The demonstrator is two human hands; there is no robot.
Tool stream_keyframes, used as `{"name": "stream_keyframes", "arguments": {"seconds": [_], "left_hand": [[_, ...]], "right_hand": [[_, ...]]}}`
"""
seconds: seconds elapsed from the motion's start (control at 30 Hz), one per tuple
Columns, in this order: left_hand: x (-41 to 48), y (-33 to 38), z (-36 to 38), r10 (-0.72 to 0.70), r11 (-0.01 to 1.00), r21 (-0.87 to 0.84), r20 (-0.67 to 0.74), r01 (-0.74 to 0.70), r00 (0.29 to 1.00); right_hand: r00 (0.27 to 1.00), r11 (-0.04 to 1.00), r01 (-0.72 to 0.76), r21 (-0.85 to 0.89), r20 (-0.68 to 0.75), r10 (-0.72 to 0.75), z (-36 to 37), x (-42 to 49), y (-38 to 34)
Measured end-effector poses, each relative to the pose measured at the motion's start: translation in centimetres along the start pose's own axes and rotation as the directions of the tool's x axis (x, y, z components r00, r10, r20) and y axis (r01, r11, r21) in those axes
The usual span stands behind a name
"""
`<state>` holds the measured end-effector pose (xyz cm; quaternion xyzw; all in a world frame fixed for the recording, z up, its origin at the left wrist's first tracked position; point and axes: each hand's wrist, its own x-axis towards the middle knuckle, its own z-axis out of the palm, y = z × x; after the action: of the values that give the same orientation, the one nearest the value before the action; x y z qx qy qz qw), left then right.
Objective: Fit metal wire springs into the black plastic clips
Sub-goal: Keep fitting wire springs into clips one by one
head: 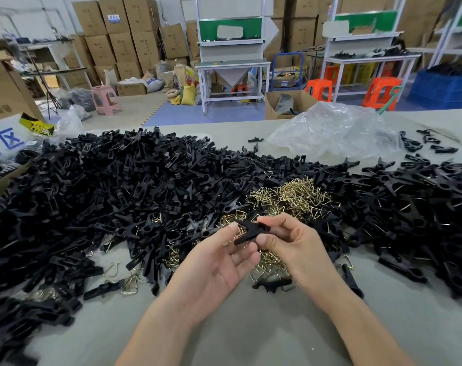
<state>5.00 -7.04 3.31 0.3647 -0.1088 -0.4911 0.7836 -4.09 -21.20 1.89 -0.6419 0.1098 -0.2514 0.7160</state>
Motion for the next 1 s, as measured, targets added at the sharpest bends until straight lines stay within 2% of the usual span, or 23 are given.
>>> {"name": "stream_keyframes", "arguments": {"seconds": [0.13, 0.23, 0.33, 0.5, 0.67, 0.77, 1.0], "left_hand": [[-0.3, 0.2, -0.4, -0.021, 0.993, 0.117, 0.105, 0.008, 0.994], [-0.6, 0.4, -0.9, -0.042, 0.984, 0.180, 0.200, 0.005, 0.979], [-0.7, 0.5, -1.4, -0.083, 0.993, 0.101, 0.290, 0.056, 0.953], [-0.3, 0.2, -1.8, -0.104, 0.975, -0.148, 0.360, 0.166, 0.927], [-0.1, -0.5, -1.7, -0.060, 0.969, -0.210, 0.321, 0.132, 0.945], [0.1, -0.9, -1.7, -0.032, 0.977, -0.191, 0.294, 0.092, 0.955], [0.2, -0.9, -2.1, -0.072, 0.985, -0.128, 0.283, 0.112, 0.956]], "right_hand": [[0.999, 0.993, -0.046, 0.107, -0.008, 0.047, -0.2, 0.0, -0.3], [0.999, 0.991, -0.053, 0.125, 0.010, 0.052, -0.2, -0.2, -0.4], [0.998, 0.991, -0.051, 0.122, 0.054, 0.044, -0.1, -0.5, -0.5], [0.995, 0.987, -0.066, 0.147, 0.078, 0.055, 0.0, -0.5, -0.7], [0.995, 0.986, -0.079, 0.149, 0.066, 0.070, -0.1, -0.5, -0.6], [0.995, 0.989, -0.083, 0.126, 0.059, 0.076, -0.3, -0.4, -0.5], [0.995, 0.996, -0.073, 0.050, 0.074, 0.069, -0.8, -0.4, -0.4]]}}
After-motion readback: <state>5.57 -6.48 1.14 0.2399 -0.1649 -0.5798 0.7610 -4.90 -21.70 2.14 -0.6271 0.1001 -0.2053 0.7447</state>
